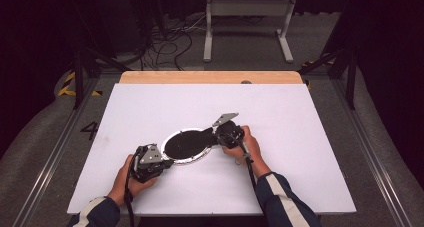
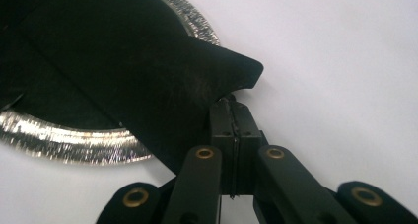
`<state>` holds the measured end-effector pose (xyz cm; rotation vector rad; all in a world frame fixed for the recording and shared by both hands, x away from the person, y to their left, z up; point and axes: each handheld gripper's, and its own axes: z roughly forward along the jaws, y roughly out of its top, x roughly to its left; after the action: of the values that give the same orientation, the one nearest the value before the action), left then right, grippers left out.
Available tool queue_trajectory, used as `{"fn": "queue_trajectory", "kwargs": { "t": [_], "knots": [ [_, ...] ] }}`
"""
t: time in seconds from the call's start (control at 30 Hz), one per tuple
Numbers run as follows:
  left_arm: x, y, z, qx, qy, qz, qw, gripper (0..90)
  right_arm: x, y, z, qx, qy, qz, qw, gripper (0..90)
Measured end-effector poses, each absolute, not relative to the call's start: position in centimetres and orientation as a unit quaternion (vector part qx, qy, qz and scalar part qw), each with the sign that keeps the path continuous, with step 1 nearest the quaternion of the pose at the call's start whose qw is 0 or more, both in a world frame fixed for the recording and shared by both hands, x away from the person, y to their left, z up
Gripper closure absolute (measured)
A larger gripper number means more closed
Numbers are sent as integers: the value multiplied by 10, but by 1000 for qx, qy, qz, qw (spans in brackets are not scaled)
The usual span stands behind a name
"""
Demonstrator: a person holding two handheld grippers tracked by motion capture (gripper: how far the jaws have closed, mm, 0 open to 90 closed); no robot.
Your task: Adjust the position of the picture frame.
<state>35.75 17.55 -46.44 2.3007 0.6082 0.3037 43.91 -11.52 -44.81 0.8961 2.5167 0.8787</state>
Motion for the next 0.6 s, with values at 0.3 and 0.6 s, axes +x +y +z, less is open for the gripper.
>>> {"fn": "queue_trajectory", "kwargs": {
  "t": [0.3, 0.6],
  "knots": [
    [365, 162, -465, 897, 214, 117, 369, 900, 414, -133, -448, 305, 886, 313, 153, 900],
    [372, 161, -465, 896, 219, 125, 366, 900, 395, -140, -451, 322, 875, 328, 153, 900]
  ]
}}
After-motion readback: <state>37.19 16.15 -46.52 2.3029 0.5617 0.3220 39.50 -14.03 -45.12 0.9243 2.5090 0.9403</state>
